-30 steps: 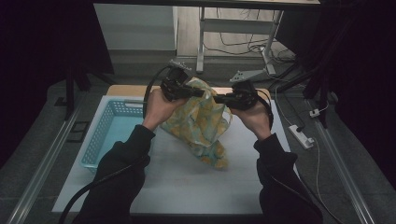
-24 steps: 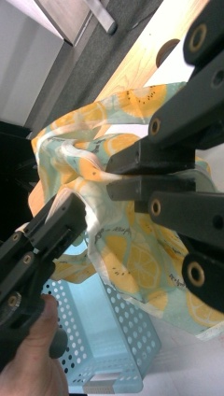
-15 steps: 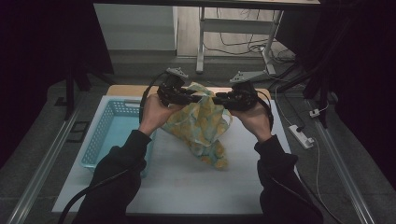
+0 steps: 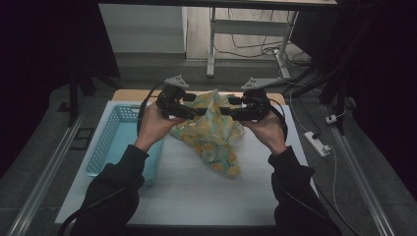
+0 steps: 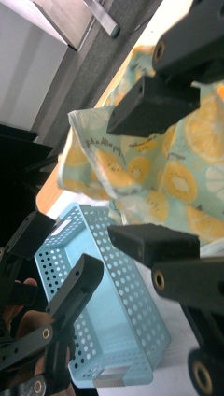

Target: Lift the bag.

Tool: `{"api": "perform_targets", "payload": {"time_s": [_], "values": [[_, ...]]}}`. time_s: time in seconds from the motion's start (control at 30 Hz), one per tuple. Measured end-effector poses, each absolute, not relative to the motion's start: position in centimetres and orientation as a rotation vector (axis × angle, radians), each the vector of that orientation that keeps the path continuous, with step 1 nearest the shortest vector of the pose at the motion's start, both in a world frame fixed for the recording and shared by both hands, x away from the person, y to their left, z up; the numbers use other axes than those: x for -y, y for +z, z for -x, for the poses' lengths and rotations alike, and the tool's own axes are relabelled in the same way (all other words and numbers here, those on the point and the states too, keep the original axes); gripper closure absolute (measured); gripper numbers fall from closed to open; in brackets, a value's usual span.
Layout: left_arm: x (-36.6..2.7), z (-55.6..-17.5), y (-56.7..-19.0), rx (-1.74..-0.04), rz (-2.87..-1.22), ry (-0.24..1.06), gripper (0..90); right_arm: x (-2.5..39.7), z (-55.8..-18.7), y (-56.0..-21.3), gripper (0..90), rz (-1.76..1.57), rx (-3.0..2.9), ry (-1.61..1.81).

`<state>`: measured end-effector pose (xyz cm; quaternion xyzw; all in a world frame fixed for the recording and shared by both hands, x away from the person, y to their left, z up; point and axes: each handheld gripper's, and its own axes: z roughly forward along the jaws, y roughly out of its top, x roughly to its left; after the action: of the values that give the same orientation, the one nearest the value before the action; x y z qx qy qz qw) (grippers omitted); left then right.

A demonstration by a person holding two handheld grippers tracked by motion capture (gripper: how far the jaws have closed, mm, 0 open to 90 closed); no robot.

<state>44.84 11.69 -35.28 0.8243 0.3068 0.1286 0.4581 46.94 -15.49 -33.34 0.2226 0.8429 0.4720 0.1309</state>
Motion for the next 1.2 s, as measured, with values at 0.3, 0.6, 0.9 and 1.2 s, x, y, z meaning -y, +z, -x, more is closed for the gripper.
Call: {"api": "perform_targets", "payload": {"time_s": [0.3, 0.6, 0.9, 1.2], "values": [[-12.6, -43.4, -36.8, -0.792, -2.037, 0.291, 12.1, 15.9, -46.1, -34.7, 28.9, -0.659, -2.45, 1.382], [-13.1, -41.9, -38.7, -0.799, -2.029, 0.241, 4.6, 15.9, -45.2, -36.3, 19.6, -0.674, -2.446, 1.405], [-13.7, -40.3, -41.0, -0.791, -2.041, 0.213, 0.0, 16.0, -44.1, -38.1, 12.9, -0.69, -2.441, 1.429], [-13.7, -39.0, -43.2, -0.783, -2.043, 0.21, 0.0, 16.0, -43.8, -40.3, 10.0, -0.686, -2.461, 1.377]]}}
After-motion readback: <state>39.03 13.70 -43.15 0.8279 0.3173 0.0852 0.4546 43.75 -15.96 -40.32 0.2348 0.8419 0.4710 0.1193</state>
